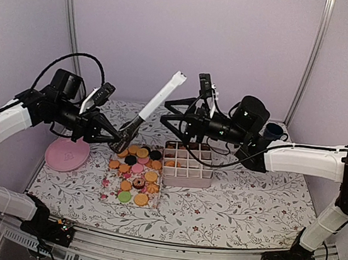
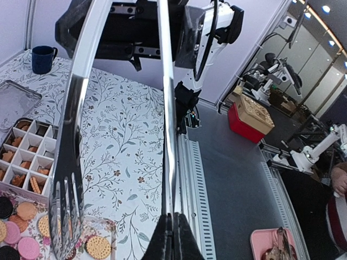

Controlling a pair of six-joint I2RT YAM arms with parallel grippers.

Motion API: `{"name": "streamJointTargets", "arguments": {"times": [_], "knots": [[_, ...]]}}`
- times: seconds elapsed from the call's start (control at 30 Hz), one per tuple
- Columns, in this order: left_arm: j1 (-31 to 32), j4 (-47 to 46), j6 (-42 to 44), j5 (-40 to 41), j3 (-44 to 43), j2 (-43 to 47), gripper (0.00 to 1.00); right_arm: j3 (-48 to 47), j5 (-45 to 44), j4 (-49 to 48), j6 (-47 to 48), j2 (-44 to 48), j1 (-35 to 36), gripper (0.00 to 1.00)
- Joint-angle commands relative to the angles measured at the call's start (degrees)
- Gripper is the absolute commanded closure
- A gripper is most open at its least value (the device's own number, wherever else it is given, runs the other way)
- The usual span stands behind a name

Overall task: Pack the cookies
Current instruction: Pass from the left arm to the right

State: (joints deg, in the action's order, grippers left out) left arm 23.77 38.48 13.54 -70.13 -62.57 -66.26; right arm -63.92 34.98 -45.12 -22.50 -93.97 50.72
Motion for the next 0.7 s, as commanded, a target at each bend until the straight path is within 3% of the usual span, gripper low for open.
{"name": "streamJointTargets", "arguments": {"times": [0.0,0.2,0.53,0.67], "knots": [[1.0,-1.7,1.7,-0.7,0.6,0.4,1.0,-5.0,6.5,3.9,1.8,-1.6,0.0,0.01],[1.7,-1.8,2.4,1.5,1.8,0.7,1.0,-11.2,9.6,7.2,0.5,-5.4,0.0,0.05],[1.7,-1.1,5.0,7.5,3.6,0.8,1.0,-11.9,9.3,9.5,-1.6,-6.6,0.0,0.25],[1.7,-1.9,5.1,10.0,3.9,0.6,1.0,-12.2,10.2,11.0,-2.1,-7.2,0.0,0.38]]}}
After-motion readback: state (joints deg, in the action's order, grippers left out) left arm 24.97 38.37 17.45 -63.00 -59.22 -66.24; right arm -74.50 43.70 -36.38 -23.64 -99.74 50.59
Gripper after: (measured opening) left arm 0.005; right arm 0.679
